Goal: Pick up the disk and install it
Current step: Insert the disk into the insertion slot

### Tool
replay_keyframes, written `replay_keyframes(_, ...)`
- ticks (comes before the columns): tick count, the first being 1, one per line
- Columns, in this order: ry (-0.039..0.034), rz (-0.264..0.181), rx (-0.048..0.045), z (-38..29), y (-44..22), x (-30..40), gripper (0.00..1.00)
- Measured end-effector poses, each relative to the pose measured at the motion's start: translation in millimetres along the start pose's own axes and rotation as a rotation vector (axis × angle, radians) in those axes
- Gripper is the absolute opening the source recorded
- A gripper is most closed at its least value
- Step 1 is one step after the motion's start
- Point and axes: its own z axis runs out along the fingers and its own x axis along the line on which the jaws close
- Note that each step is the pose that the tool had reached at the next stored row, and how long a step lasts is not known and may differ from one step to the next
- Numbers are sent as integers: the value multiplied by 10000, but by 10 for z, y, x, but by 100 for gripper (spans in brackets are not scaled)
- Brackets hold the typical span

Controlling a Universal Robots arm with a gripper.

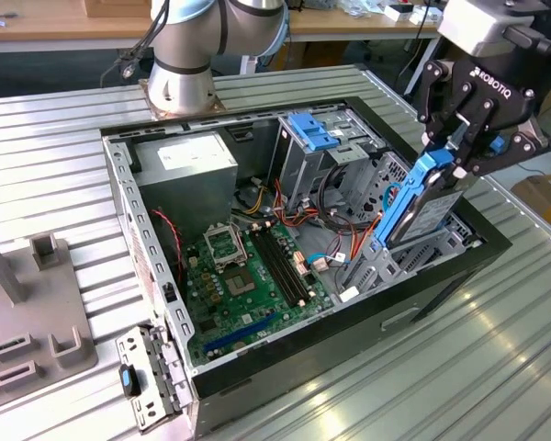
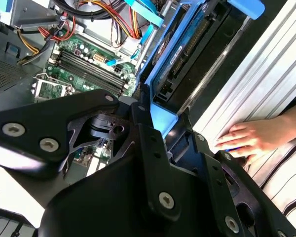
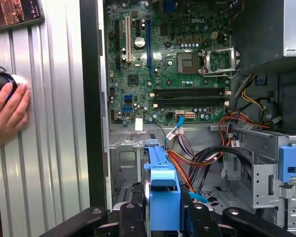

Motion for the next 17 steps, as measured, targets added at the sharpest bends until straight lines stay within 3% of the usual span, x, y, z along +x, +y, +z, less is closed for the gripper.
replay_keyframes(6, -8, -96, 0, 6, 3, 0, 37)
replay_keyframes(8, -19, -280, -6, 36, 6, 1, 37)
replay_keyframes(10, -32, -606, -79, 131, 13, 3, 37)
replay_keyframes(15, -37, -645, -92, 154, 14, 3, 37)
replay_keyframes(17, -38, -695, -94, 209, 18, 4, 37)
